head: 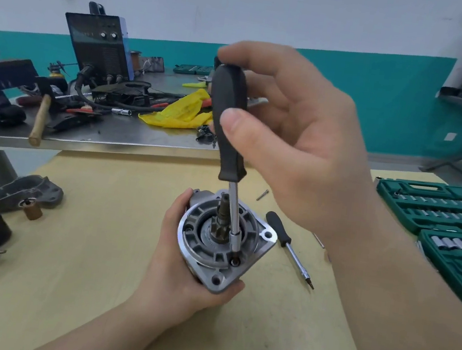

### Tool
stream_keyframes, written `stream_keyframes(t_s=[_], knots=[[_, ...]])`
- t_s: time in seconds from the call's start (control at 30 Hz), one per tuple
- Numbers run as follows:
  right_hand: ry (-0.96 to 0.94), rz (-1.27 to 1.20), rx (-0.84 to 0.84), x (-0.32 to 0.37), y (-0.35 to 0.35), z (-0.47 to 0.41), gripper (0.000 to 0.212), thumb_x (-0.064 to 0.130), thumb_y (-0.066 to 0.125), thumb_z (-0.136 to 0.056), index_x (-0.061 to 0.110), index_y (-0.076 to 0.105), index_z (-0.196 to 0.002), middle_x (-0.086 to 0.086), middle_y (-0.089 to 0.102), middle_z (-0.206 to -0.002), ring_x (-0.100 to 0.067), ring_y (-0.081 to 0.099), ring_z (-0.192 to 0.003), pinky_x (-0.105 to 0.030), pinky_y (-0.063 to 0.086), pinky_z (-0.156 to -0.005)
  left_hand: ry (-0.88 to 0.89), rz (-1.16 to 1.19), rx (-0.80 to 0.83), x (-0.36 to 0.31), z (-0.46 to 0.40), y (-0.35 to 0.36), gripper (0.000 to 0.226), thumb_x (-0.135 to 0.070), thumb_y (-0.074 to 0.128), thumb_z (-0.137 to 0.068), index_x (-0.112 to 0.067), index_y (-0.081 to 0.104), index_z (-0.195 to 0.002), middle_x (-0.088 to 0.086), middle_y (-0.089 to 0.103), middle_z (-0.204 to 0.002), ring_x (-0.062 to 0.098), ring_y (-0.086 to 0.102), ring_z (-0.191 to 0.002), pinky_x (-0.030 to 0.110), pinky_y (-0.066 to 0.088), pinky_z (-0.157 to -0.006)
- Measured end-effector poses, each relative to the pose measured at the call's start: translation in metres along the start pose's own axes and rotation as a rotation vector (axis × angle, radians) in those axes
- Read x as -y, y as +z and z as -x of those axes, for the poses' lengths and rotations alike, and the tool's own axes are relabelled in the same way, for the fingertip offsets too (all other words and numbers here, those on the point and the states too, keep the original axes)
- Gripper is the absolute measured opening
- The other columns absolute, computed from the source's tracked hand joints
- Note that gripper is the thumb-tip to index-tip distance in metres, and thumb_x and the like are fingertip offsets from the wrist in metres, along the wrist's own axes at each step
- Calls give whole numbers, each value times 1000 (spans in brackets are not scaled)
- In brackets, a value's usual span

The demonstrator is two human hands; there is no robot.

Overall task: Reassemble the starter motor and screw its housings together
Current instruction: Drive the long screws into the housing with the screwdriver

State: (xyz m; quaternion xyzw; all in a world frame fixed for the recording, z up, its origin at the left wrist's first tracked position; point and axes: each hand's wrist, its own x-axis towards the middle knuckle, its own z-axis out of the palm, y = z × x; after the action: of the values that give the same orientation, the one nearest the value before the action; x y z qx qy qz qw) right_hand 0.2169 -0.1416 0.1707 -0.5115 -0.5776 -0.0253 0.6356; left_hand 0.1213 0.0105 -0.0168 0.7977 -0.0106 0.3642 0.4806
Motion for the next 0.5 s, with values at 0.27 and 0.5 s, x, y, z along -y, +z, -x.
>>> stream_keyframes(t_s=[0.27, 0.5], knots=[[-87, -23, 8, 7, 1, 5, 52, -1, 72, -95, 19, 50, -138, -4, 61, -100, -39, 61, -81, -56, 62, -69, -68, -50, 25, -4, -2, -2, 139, -5, 103, -58, -27, 17, -165, -14, 58, -146, 0, 57, -136, 5, 42, -106], [-96, 8, -44, 7, 14, 4, 37, 2, 59, -105, 16, 55, -139, -2, 66, -108, -38, 65, -88, -53, 63, -78, -109, -19, 14, -7, -7, -4, 138, -17, 102, -63, -48, 11, -162, -17, 58, -148, -3, 53, -140, 3, 36, -106]])
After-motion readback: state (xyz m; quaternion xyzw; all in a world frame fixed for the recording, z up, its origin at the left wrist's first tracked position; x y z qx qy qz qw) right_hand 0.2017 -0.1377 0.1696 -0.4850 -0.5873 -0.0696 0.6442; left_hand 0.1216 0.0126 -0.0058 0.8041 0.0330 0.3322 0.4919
